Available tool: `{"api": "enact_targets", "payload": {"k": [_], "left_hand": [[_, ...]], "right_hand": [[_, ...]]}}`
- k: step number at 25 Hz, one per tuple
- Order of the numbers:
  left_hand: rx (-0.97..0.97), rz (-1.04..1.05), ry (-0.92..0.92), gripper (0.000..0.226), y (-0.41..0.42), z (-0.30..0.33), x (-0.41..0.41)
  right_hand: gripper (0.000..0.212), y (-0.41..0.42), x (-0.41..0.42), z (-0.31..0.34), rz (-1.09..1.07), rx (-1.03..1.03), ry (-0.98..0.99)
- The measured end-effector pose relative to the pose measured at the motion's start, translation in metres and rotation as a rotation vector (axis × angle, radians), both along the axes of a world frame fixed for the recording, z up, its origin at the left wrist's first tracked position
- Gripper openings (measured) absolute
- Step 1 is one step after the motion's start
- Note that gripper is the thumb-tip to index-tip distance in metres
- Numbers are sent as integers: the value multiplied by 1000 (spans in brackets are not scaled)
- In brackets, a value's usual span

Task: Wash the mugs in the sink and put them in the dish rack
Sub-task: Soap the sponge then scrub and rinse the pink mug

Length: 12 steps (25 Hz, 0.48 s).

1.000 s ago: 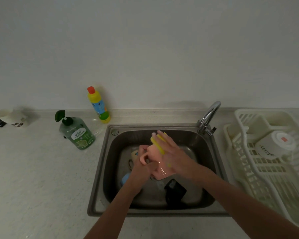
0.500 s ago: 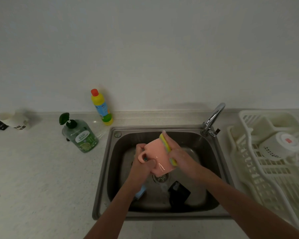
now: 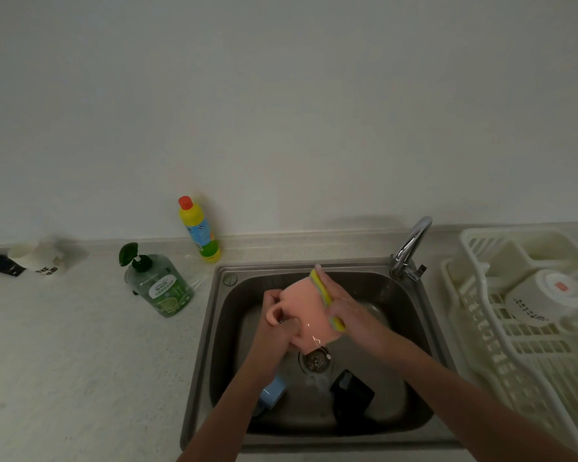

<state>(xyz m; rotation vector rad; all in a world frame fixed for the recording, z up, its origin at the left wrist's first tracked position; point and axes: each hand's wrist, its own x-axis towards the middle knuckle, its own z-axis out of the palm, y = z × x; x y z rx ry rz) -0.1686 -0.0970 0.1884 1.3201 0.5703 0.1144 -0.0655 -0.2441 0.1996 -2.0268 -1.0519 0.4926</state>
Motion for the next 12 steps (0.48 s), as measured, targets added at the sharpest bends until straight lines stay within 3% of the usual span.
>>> {"api": "enact_targets", "payload": {"k": [3,5,6,8,10,12], "left_hand": [[-49,82,23,41,1,2,5],[-10,11,20,41,-5,0,1],[19,-27,19,41,-7,-1,-2],[25,-31,24,45,-6,-2,-8],[-34,55,12,48,-2,-2,-9],[-56,125,15,46,4,-4,-5]], "right_hand": [[65,9,-27,-5,44,-5,-162],[61,12,-23,-6,113,-71,-437],[54,14,-16,-4,116,-68,-454],[52,12,3,-2,126,-109,-186],[70,6,4,3,78,-90,-142],[70,6,-18,3,8,-43,30]]}}
